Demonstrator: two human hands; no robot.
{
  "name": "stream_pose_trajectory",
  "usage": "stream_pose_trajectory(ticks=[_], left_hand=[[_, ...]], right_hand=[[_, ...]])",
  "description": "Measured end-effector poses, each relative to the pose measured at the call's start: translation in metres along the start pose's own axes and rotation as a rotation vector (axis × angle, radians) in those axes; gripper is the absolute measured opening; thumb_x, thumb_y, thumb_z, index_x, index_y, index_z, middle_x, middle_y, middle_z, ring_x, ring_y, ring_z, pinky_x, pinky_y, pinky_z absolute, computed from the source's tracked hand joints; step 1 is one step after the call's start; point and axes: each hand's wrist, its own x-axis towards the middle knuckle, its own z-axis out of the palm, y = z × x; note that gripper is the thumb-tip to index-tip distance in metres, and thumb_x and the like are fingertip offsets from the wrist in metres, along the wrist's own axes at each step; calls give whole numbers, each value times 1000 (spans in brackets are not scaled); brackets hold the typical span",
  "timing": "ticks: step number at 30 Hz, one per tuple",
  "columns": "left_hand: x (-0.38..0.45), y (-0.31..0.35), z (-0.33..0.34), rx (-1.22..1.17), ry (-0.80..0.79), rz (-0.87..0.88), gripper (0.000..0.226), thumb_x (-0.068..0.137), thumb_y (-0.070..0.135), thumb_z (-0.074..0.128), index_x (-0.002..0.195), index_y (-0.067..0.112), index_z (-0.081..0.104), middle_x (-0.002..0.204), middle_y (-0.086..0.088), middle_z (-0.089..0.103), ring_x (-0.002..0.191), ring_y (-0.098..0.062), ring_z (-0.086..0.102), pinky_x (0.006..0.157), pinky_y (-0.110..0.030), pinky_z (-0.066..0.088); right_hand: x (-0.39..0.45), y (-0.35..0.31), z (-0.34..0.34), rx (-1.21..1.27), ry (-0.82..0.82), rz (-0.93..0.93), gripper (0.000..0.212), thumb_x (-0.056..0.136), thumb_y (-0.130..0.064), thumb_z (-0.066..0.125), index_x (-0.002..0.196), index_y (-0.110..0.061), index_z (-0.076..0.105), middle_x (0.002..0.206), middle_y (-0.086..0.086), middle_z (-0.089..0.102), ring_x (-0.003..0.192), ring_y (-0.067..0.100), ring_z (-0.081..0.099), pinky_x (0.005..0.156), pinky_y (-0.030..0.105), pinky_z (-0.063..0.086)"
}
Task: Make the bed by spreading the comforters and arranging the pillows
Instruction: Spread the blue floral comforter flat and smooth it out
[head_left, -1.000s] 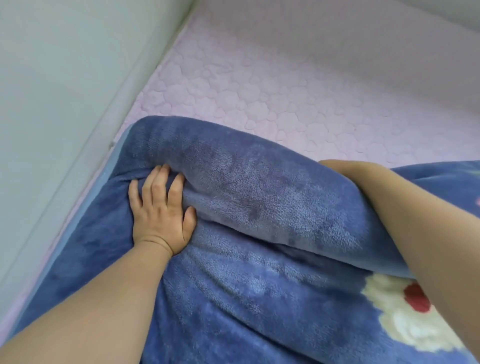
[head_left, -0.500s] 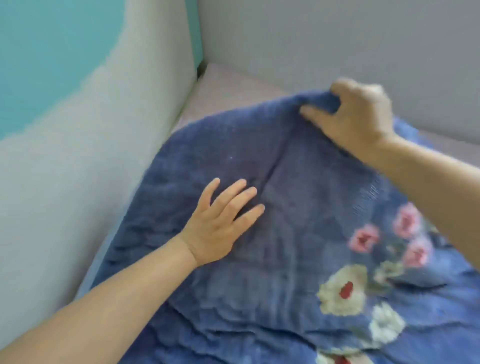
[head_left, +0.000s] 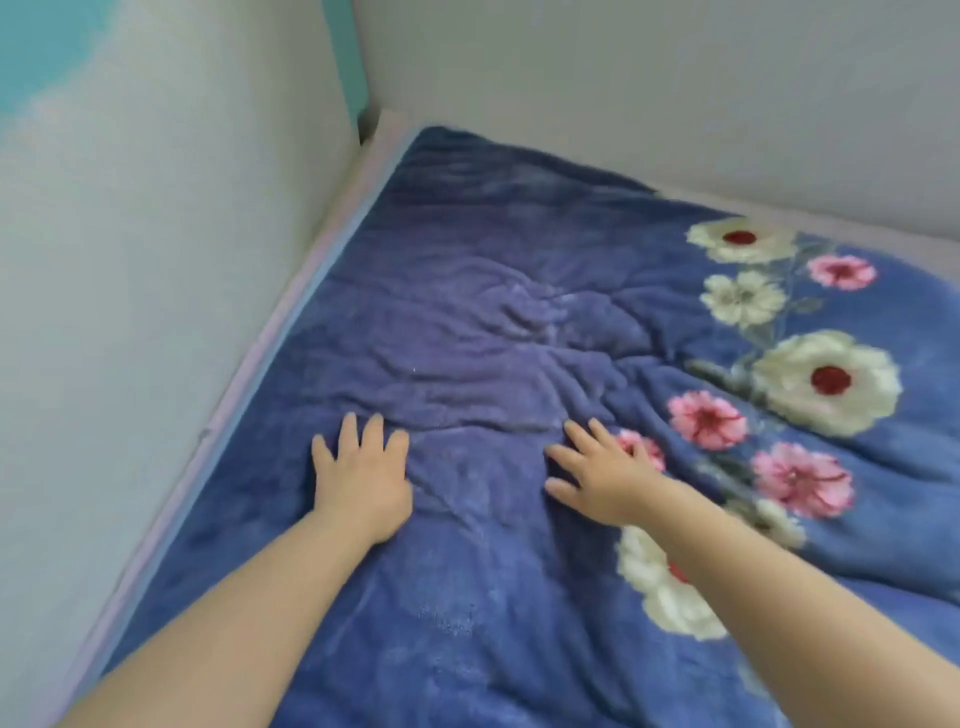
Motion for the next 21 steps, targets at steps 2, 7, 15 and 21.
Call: stream_pose_trajectory(ticks=[2,7,15,21], left_hand=[[19,-2,-5,-49,95,3,58,98,37,30,150,23,9,160,-5,-4,148,-27,-7,116,-55,6],[82,-7,0,25,106,-44,70,92,57,22,151,24,0,160,-7,-11,147,-25,-15,112,-63,1],[178,-4,-37,22,629,172,39,71,30,34,77,-1,56,80,-25,59,80,-34,48,68,-41,23],[245,24,-79,-111,521,104,54,91,31,35,140,7,34,154,-14,25,144,-32,17,113,-58,6]], right_hand=[[17,-2,-5,4,216,-12,60,91,-53,22,144,-26,21,159,-1,3,147,21,-1,115,56,8],[88,-17,-15,71,328,16,62,94,-51,18,148,-26,4,159,1,-9,146,20,-11,115,55,-8],[161,-2,-36,-17,908,129,33,71,-33,38,69,-6,56,71,16,62,64,31,60,61,35,18],[170,5,-41,35,946,98,25,71,-32,39,66,-9,47,65,14,58,67,28,49,59,35,18]])
